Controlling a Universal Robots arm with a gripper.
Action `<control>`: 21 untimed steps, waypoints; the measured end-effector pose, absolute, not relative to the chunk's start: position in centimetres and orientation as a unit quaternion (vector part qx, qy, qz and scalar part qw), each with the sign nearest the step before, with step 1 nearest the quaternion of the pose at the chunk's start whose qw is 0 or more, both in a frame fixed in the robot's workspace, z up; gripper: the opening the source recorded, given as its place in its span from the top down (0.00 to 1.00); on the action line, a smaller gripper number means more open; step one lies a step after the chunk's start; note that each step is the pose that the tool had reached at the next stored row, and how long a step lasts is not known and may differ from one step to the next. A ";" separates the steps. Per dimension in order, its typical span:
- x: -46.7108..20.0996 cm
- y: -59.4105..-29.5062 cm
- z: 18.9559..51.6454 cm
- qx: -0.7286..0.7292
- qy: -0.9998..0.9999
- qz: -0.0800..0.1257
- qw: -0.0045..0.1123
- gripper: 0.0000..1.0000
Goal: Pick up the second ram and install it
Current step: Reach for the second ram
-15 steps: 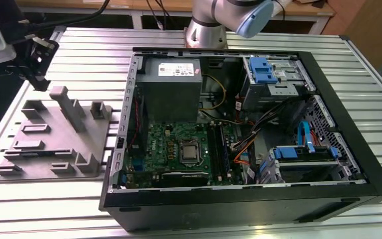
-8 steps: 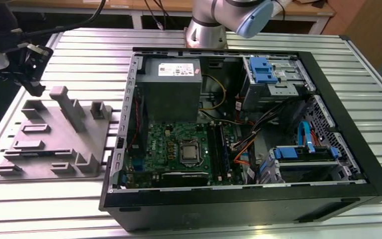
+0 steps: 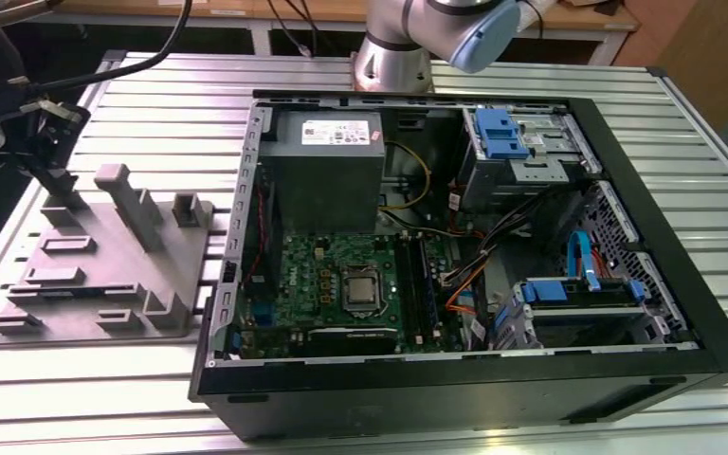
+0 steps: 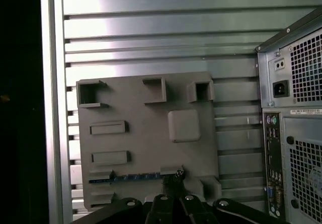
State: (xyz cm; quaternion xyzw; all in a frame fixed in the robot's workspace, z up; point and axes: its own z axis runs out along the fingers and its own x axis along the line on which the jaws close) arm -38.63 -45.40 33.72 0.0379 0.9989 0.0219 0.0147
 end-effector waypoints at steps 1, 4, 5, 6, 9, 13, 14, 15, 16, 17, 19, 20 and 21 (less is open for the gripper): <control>-38.8 -45.4 33.6 0.038 0.999 0.022 0.015 0.93; -39.2 -45.6 33.2 0.038 0.999 0.022 0.015 0.93; -39.3 -45.7 33.1 0.038 0.999 0.022 0.015 0.93; -39.4 -45.7 32.9 0.038 0.999 0.022 0.015 0.93; -39.7 -45.9 32.5 0.038 0.999 0.022 0.015 0.93; -40.1 -46.2 32.0 0.038 0.999 0.022 0.015 0.93; -40.2 -46.2 31.9 0.038 0.999 0.022 0.015 0.93; -40.3 -46.3 31.7 0.038 0.999 0.022 0.015 0.93; -40.4 -46.3 31.6 0.038 0.999 0.022 0.015 0.93; -40.5 -46.4 31.4 0.038 0.999 0.022 0.015 0.93; -40.7 -46.5 31.1 0.038 0.999 0.022 0.015 0.93; -40.8 -46.5 31.0 0.038 0.999 0.022 0.015 0.93; -41.0 -46.6 30.8 0.038 0.999 0.022 0.015 0.93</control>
